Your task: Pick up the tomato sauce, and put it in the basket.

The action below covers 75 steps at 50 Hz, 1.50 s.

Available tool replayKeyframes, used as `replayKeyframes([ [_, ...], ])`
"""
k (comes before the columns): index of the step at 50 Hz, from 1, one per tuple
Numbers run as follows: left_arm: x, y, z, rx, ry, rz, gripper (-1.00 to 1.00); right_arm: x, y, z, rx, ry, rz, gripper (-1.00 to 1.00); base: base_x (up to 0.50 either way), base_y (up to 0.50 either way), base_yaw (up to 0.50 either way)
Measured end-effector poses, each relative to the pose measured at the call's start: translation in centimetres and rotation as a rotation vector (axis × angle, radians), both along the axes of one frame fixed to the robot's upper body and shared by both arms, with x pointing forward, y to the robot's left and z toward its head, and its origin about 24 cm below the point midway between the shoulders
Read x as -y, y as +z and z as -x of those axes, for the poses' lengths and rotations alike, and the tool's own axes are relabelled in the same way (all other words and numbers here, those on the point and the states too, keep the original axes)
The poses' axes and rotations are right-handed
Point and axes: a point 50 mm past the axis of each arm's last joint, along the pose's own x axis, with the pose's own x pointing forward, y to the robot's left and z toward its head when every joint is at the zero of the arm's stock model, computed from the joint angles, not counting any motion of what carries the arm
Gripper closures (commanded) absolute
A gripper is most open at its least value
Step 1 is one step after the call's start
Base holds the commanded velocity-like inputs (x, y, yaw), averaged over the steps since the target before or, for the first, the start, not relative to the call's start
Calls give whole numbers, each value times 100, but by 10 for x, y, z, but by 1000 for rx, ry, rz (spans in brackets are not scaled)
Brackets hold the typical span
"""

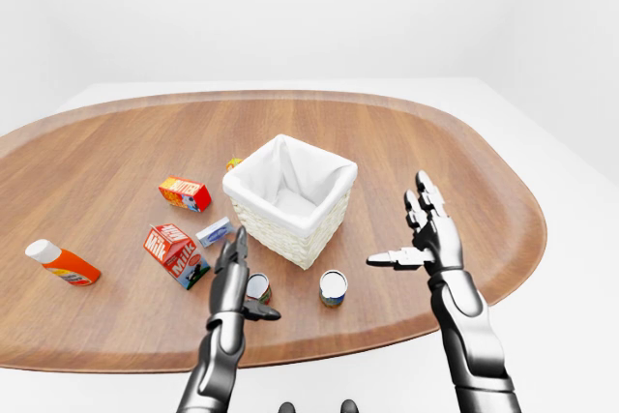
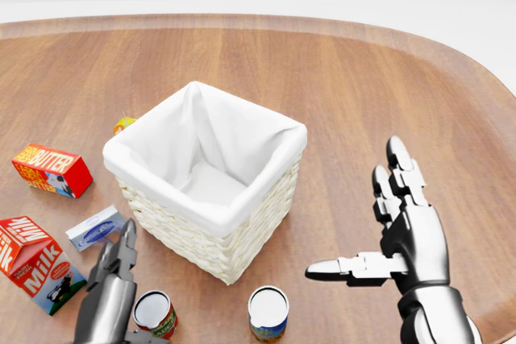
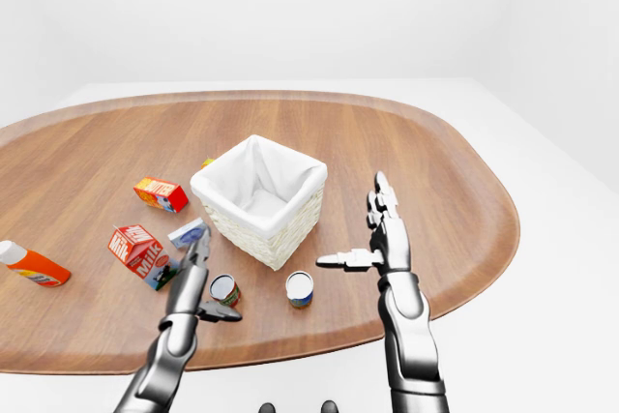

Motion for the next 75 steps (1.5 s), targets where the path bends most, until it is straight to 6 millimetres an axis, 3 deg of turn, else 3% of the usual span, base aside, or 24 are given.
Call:
replayKeyframes([
  [75, -8, -23, -8, -84, 52, -41, -100, 0, 0, 0, -1, 1, 0, -100, 0, 0, 0],
])
